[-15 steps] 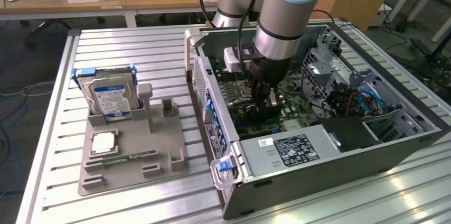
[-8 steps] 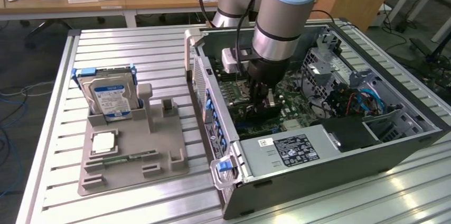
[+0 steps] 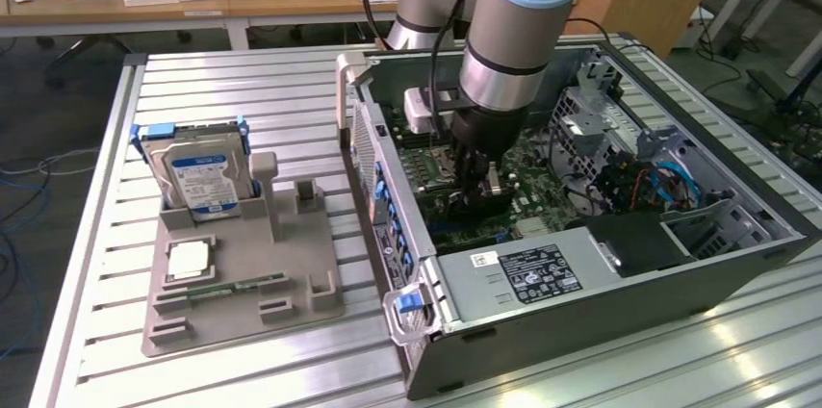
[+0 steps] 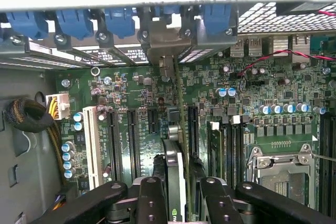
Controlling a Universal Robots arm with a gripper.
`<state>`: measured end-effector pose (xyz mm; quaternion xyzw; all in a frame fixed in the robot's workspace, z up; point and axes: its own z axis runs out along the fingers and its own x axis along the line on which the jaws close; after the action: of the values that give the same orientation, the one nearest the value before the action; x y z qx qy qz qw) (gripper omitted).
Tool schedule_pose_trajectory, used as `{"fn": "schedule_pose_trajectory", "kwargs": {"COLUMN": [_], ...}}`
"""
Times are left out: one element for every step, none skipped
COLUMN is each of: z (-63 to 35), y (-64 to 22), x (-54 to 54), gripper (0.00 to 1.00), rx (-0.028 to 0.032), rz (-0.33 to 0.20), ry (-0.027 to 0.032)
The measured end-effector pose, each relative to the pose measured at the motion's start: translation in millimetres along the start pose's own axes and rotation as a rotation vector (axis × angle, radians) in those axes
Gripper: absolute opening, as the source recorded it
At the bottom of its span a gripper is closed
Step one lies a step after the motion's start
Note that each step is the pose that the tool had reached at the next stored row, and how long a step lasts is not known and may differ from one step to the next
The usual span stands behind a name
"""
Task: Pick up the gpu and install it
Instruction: 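Insert the gpu into the slot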
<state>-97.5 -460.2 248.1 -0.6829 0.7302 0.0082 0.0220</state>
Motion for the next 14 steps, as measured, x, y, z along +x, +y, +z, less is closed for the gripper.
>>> {"fn": "schedule_pose_trajectory", "kwargs": {"z": [0.0,0.0,-0.2,-0.1,-0.1,-0.1,-0.1,0.0,0.0,0.0,0.0,0.0,0.0,0.0], "y": [0.0,0.0,0.0,0.0,0.0,0.0,0.0,0.0,0.0,0.0,0.0,0.0,0.1,0.4], "x": [0.0,0.0,0.1,0.1,0.1,0.0,0.0,0.0,0.0,0.0,0.0,0.0,0.0,0.0], "gripper": [0.31,0.31,0.30,0.30,0.28,0.28,0.28,0.28,0.28,0.28,0.28,0.28,0.28,0.28], "rx": [0.0000,0.0000,-0.0002,0.0000,0.0000,-0.0001,0.0000,0.0000,0.0000,0.0000,0.0000,0.0000,0.0001,0.0003], "rz": [0.000,0.000,0.000,0.000,0.000,0.000,0.000,0.000,0.000,0.000,0.000,0.000,0.000,0.000], "ry": [0.0001,0.0001,0.0008,0.0005,0.0003,0.0002,0.0002,0.0001,0.0001,0.0001,0.0000,0.0001,0.0000,0.0000]}}
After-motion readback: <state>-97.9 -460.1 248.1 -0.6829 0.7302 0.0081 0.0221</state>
